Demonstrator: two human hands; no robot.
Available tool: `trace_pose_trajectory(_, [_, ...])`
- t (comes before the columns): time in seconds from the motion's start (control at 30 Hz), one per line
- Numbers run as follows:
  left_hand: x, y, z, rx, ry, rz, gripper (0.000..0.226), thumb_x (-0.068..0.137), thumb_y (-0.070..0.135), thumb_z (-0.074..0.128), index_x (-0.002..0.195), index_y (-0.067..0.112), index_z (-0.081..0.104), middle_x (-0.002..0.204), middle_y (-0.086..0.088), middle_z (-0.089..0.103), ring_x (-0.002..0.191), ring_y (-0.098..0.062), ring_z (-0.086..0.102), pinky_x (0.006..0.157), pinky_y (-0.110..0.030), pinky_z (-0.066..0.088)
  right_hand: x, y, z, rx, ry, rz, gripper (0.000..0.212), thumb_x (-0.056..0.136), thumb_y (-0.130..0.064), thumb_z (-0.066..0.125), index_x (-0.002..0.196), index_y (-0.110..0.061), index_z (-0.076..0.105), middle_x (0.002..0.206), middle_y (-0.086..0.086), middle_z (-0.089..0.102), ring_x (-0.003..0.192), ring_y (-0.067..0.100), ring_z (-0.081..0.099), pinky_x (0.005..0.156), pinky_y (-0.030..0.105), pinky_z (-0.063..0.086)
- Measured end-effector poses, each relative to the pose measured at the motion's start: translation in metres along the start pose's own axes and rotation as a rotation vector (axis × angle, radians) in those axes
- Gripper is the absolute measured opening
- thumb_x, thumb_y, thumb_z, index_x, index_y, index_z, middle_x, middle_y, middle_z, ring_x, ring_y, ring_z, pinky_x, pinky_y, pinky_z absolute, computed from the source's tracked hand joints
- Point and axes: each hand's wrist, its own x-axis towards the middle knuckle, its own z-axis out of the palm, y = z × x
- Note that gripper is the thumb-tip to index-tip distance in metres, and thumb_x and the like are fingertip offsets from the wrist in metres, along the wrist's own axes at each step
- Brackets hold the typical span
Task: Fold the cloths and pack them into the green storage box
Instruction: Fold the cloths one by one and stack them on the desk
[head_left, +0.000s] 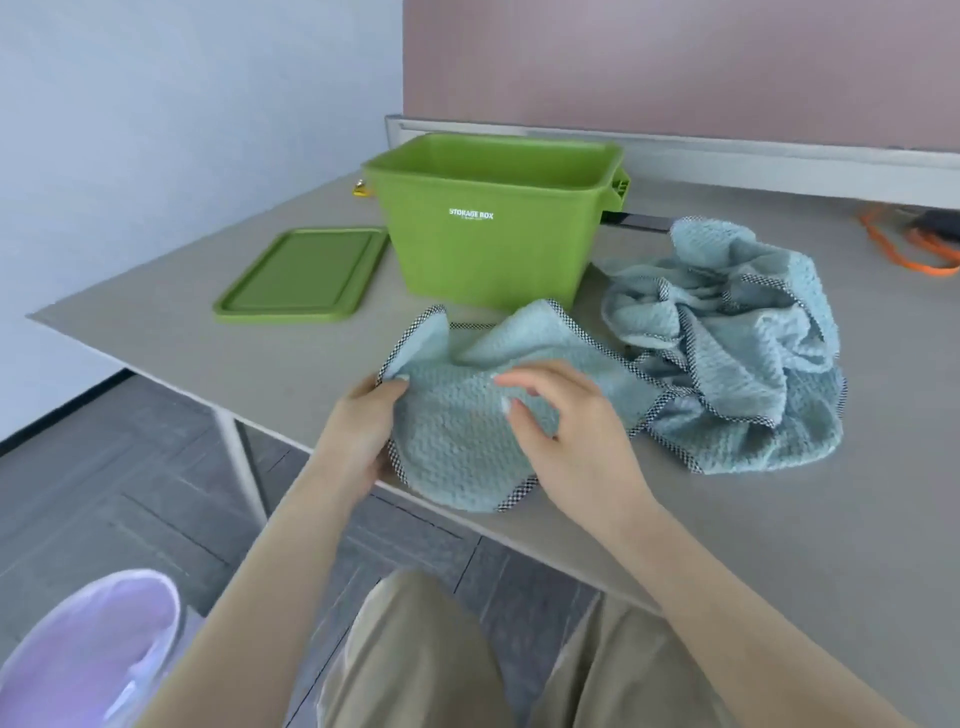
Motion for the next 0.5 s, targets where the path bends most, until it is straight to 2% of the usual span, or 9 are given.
trace_pose_trajectory(0.1, [0.014, 0.002, -0.021, 0.189, 0.026, 0.039, 0.017, 0.093, 0.025, 0.049, 0.088, 0.014, 0.062, 0.082, -0.007, 0.067, 0.074, -0.023, 0.064, 0.076, -0.036, 0.052, 0.017, 0.011, 0.005, -0.128, -0.052, 0.022, 0.020, 0.086, -0.014, 0.057, 0.102, -0.019, 0.068, 0.108, -0.003, 0.065, 0.098, 0.016, 0.053, 0.087, 0.021, 0.036])
trace_pose_trajectory(0.17, [0.024, 0.005, -0.036, 0.334, 0.081, 0.089, 0.019, 0.086, 0.033, 0.055, 0.081, 0.016, 0.061, 0.089, -0.011, 0.068, 0.083, -0.028, 0.066, 0.086, -0.044, 0.052, 0.030, 0.020, 0.007, -0.205, -0.100, 0.041, 0.021, 0.086, -0.014, 0.056, 0.104, -0.019, 0.068, 0.112, -0.002, 0.064, 0.102, 0.019, 0.053, 0.086, 0.021, 0.034])
trace_pose_trajectory(0.2, [0.028, 0.006, -0.044, 0.387, 0.109, 0.113, 0.020, 0.082, 0.035, 0.057, 0.088, 0.017, 0.061, 0.099, -0.013, 0.068, 0.091, -0.030, 0.065, 0.090, -0.048, 0.051, 0.036, 0.024, 0.008, -0.239, -0.132, 0.043, 0.022, 0.087, -0.015, 0.056, 0.105, -0.019, 0.067, 0.114, -0.002, 0.064, 0.105, 0.020, 0.052, 0.089, 0.024, 0.035])
trace_pose_trajectory(0.27, [0.031, 0.007, -0.056, 0.428, 0.172, 0.152, 0.040, 0.083, 0.032, 0.057, 0.120, 0.018, 0.054, 0.114, -0.013, 0.063, 0.100, -0.030, 0.062, 0.092, -0.045, 0.050, 0.048, 0.028, 0.010, -0.291, -0.201, 0.032, 0.023, 0.087, -0.017, 0.055, 0.108, -0.020, 0.066, 0.119, -0.001, 0.062, 0.113, 0.021, 0.051, 0.096, 0.032, 0.038])
trace_pose_trajectory(0.33, [0.031, 0.007, -0.065, 0.398, 0.196, 0.174, 0.052, 0.088, 0.025, 0.056, 0.137, 0.020, 0.041, 0.101, -0.012, 0.061, 0.088, -0.028, 0.060, 0.077, -0.034, 0.051, 0.059, 0.028, 0.014, -0.305, -0.299, 0.016, 0.026, 0.089, -0.020, 0.054, 0.113, -0.021, 0.063, 0.126, -0.002, 0.057, 0.121, 0.019, 0.047, 0.101, 0.033, 0.036])
trace_pose_trajectory(0.4, [0.028, 0.002, -0.072, 0.357, 0.148, 0.184, 0.051, 0.091, 0.022, 0.052, 0.140, 0.027, 0.038, 0.078, -0.004, 0.054, 0.068, -0.018, 0.053, 0.058, -0.023, 0.046, 0.067, 0.029, 0.020, -0.303, -0.425, 0.011, 0.030, 0.091, -0.023, 0.054, 0.120, -0.021, 0.058, 0.132, -0.003, 0.053, 0.124, 0.015, 0.044, 0.098, 0.028, 0.033])
trace_pose_trajectory(0.43, [0.024, 0.001, -0.073, 0.370, 0.122, 0.203, 0.049, 0.092, 0.024, 0.051, 0.140, 0.031, 0.039, 0.072, -0.001, 0.050, 0.062, -0.015, 0.048, 0.054, -0.019, 0.043, 0.070, 0.030, 0.023, -0.306, -0.479, 0.013, 0.032, 0.090, -0.024, 0.055, 0.122, -0.021, 0.057, 0.133, -0.004, 0.051, 0.124, 0.014, 0.044, 0.095, 0.025, 0.032])
trace_pose_trajectory(0.5, [0.019, -0.002, -0.076, 0.424, 0.067, 0.268, 0.046, 0.093, 0.030, 0.051, 0.137, 0.036, 0.041, 0.080, 0.001, 0.057, 0.067, -0.012, 0.053, 0.063, -0.019, 0.044, 0.077, 0.035, 0.028, -0.306, -0.531, 0.019, 0.033, 0.089, -0.026, 0.058, 0.122, -0.022, 0.057, 0.131, -0.005, 0.052, 0.122, 0.012, 0.046, 0.091, 0.022, 0.031])
